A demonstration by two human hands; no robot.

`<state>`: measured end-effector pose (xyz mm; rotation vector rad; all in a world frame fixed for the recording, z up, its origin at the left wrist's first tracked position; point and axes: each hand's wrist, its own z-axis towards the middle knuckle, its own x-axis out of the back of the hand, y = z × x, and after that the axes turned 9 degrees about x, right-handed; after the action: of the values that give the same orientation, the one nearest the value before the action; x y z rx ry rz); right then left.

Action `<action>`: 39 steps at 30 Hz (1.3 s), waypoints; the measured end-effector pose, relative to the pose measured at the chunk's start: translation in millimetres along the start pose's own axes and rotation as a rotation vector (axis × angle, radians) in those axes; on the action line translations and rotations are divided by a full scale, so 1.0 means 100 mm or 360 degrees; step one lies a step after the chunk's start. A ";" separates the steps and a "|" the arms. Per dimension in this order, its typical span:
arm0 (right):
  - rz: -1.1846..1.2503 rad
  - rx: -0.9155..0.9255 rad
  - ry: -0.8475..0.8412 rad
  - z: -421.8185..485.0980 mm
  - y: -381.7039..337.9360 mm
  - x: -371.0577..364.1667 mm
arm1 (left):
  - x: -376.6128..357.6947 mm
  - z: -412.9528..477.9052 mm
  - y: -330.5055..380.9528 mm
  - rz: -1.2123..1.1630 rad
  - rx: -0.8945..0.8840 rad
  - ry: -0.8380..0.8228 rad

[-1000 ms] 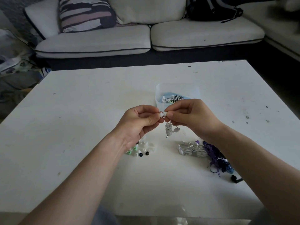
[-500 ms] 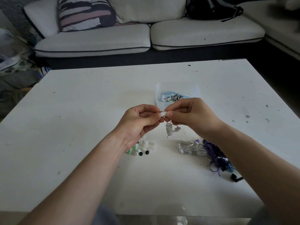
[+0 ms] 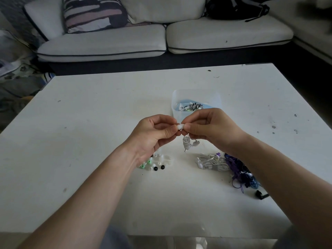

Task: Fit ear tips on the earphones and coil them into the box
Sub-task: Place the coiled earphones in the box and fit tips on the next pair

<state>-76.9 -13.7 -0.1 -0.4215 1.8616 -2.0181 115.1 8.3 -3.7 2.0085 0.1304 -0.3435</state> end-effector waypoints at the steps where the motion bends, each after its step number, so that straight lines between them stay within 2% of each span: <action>1: 0.0011 -0.0005 -0.0003 0.00 0.00 0.00 | 0.00 0.00 0.00 -0.0003 0.0002 -0.0002; 9: 0.0190 -0.0088 -0.0062 0.00 0.00 0.04 | -0.01 0.00 0.01 -0.0062 0.0018 -0.0059; 17: 0.0043 0.0032 0.0039 0.00 -0.01 -0.03 | 0.00 0.01 0.01 -0.0005 -0.0007 0.0011; 24: 0.0228 -0.0114 -0.0047 0.00 -0.01 0.02 | -0.01 0.02 0.00 -0.0068 0.0003 -0.0046; 31: 0.0163 -0.0104 -0.0050 -0.01 -0.01 0.00 | 0.01 0.02 -0.03 0.0009 -0.0006 -0.0011; 39: 0.0240 -0.0146 -0.0027 0.01 -0.01 0.01 | -0.01 0.02 -0.02 -0.0101 0.0035 -0.0062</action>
<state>-77.9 -15.2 1.3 -0.3109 1.9202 -1.8314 113.3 7.0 -5.6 2.0214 0.1673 -0.4258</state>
